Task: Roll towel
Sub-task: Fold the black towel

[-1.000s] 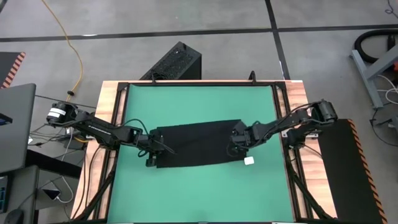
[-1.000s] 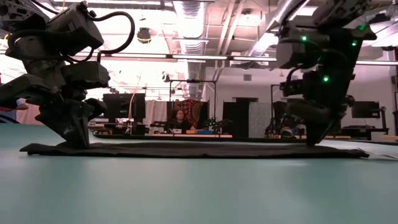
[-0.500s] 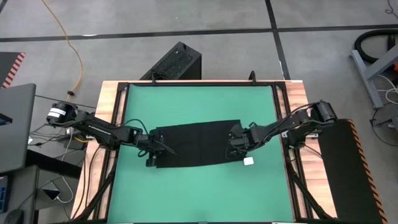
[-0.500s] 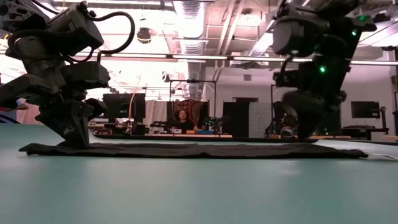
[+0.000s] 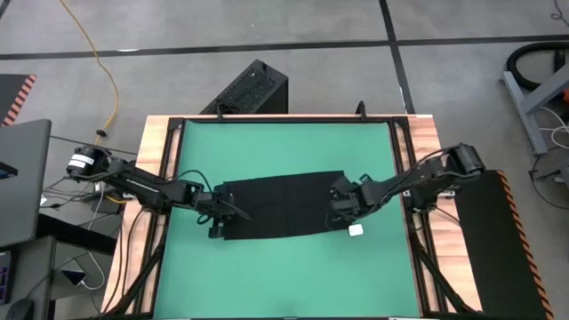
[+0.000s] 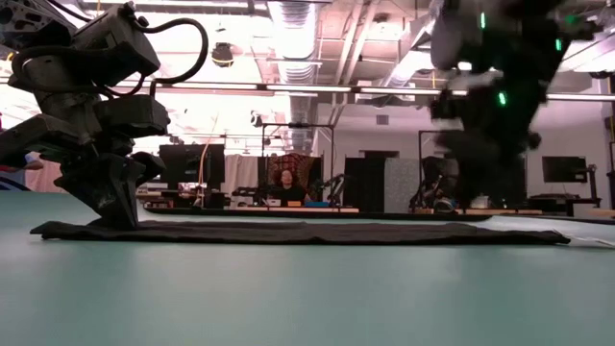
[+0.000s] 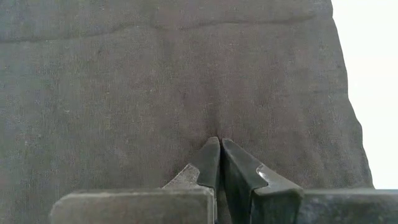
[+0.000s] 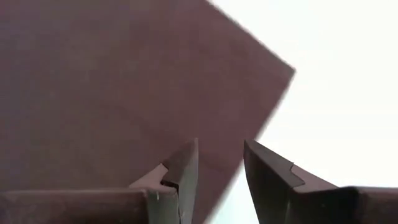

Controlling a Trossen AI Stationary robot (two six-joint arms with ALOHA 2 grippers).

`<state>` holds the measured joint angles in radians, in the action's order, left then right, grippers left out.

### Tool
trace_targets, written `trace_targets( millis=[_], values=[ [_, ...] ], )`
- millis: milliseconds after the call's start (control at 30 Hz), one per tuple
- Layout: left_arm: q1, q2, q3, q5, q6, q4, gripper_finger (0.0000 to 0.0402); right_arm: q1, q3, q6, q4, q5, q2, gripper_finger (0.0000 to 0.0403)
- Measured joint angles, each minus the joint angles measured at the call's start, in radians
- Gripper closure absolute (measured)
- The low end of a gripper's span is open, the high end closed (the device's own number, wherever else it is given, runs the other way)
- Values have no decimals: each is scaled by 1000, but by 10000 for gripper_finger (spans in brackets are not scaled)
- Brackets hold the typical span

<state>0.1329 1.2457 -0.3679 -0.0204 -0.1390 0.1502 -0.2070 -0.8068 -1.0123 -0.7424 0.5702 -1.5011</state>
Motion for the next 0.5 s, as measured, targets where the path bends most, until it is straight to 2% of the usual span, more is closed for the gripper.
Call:
trace_targets(
  millis=[67, 200, 500],
  values=[
    [0, 0, 0, 0, 0, 0, 400, -8, -10, -1, -22, 38, 32, 253],
    [0, 0, 0, 0, -1, 5, 400, -8, -6, -1, -36, 46, 41, 253],
    [0, 0, 0, -4, -23, -6, 400, 1, -6, -3, -7, -2, -123, 253]
  ],
)
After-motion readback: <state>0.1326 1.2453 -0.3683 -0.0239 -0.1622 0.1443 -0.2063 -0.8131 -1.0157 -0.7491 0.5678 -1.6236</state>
